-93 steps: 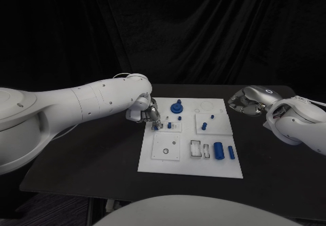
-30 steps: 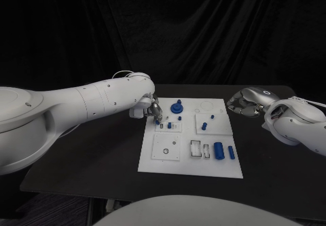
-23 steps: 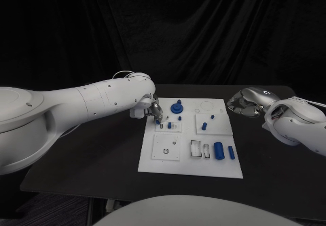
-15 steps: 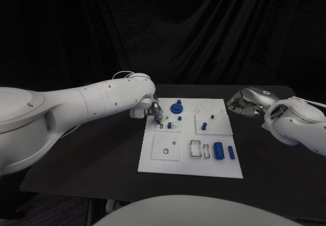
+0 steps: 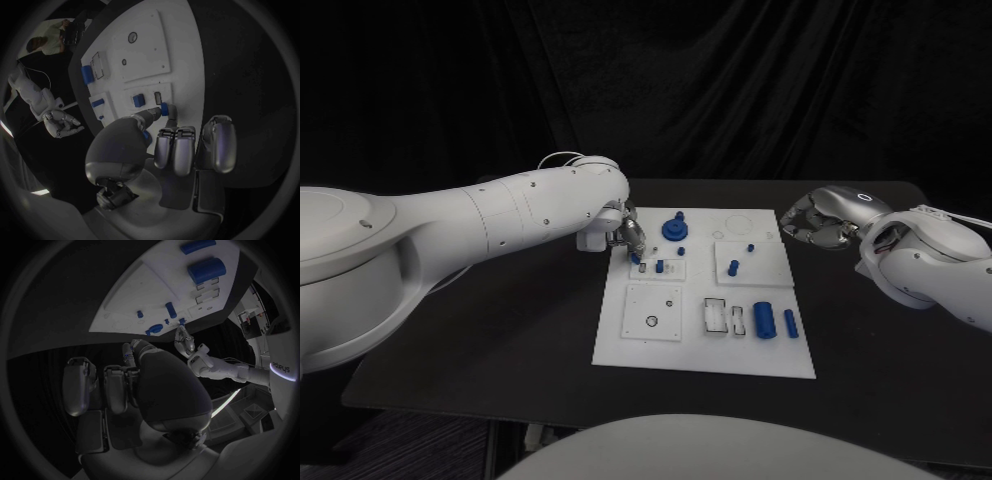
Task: Assemble the parts on the task board
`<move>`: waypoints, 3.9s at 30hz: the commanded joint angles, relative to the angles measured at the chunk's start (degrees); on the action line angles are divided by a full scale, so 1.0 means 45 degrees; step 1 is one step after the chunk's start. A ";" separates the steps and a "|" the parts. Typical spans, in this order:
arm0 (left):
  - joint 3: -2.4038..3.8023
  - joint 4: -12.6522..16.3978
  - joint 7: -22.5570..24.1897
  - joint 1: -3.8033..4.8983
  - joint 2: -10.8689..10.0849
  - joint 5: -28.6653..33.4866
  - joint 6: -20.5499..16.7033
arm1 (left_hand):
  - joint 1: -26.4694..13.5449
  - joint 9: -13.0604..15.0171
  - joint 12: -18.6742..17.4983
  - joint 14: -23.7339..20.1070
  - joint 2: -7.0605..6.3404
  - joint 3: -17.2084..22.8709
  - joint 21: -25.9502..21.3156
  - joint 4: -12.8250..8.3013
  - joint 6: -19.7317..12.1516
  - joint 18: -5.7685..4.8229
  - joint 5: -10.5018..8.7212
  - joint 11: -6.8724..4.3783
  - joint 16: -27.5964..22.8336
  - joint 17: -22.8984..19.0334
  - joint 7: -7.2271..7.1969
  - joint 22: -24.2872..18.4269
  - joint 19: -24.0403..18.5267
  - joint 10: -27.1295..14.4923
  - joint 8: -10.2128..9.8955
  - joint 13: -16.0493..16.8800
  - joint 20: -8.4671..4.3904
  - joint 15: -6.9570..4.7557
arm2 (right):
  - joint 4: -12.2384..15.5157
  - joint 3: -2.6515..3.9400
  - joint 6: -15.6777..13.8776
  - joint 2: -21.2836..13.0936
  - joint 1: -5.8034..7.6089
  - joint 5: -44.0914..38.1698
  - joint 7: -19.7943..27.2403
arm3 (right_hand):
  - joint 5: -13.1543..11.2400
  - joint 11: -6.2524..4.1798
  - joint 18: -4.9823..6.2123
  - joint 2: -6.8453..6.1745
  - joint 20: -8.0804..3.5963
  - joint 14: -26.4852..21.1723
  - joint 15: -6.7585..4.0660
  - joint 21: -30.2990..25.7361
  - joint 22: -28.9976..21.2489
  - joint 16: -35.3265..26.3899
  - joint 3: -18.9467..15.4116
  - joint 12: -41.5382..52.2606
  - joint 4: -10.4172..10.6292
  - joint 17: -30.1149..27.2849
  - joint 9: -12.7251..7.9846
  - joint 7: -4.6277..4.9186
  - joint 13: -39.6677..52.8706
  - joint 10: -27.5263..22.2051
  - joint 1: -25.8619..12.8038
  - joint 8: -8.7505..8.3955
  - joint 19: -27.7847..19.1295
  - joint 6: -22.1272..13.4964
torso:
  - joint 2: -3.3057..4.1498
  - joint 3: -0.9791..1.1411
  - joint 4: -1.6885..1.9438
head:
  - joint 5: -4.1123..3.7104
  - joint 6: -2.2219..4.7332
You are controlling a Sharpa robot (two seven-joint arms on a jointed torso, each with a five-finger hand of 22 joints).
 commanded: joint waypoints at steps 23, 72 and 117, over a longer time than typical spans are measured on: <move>-0.0010 0.0998 0.0235 -0.0044 -0.0552 -0.0285 -0.1283 | 0.0115 0.0332 0.0034 0.1367 0.0024 -0.0248 0.0118 -0.0115 0.0175 0.0174 0.0402 0.0033 0.0033 0.3353 -0.0116 0.2498 0.0075 0.1333 0.0259 0.3328 0.0052 0.0023 | -0.0002 0.0009 0.0070 -0.0083 -0.0113 -0.0028 -0.0226 | 0.0047 0.0088 0.0228 -0.0120 0.0077 0.0926 0.0093 -0.0096 0.2513 -0.0071 0.0083 -0.0054 -0.0008 0.2550 0.0020 0.0041 0.2392 0.0188 0.0018 0.0003 -0.0035 0.0123 | -0.0037 0.0010 0.0031 | -0.0020 -0.0003; -0.0013 0.2350 0.0262 -0.0098 -0.0907 -0.0944 -0.1941 | 0.0035 0.0480 0.0034 0.1367 0.0031 -0.0282 0.0061 -0.0027 0.0272 0.0192 0.0535 -0.0046 0.0033 0.3353 -0.0190 0.2471 0.0069 0.1333 0.0378 0.3328 -0.0016 -0.0055 | -0.0015 0.0009 -0.0090 -0.0119 -0.0159 -0.0028 -0.0158 | 0.0053 0.0090 0.0253 -0.0136 0.0083 0.0897 0.0097 -0.0199 0.2479 -0.0126 0.0092 -0.0096 -0.0023 0.2499 0.0029 0.0042 0.2350 0.0134 0.0019 0.0018 -0.0094 0.0137 | -0.0041 0.0011 0.0037 | 0.0040 -0.0003; -0.0013 0.2255 0.0158 -0.0390 -0.0969 -0.0945 -0.1815 | 0.0092 0.0538 0.0034 0.1367 0.0057 -0.0185 -0.0002 -0.0082 0.0204 0.0204 0.0725 -0.0060 0.0033 0.3353 -0.0199 0.2451 0.0039 0.1333 0.0376 0.3328 -0.0042 -0.0073 | 0.0022 0.0009 -0.0003 -0.0192 -0.0160 -0.0028 -0.0178 | 0.0064 0.0098 0.0256 -0.0165 0.0090 0.0887 0.0105 -0.0219 0.2473 -0.0144 0.0088 -0.0098 -0.0020 0.2484 0.0040 0.0045 0.2349 0.0130 -0.0012 0.0041 -0.0105 0.0159 | -0.0041 0.0015 0.0061 | 0.0067 -0.0003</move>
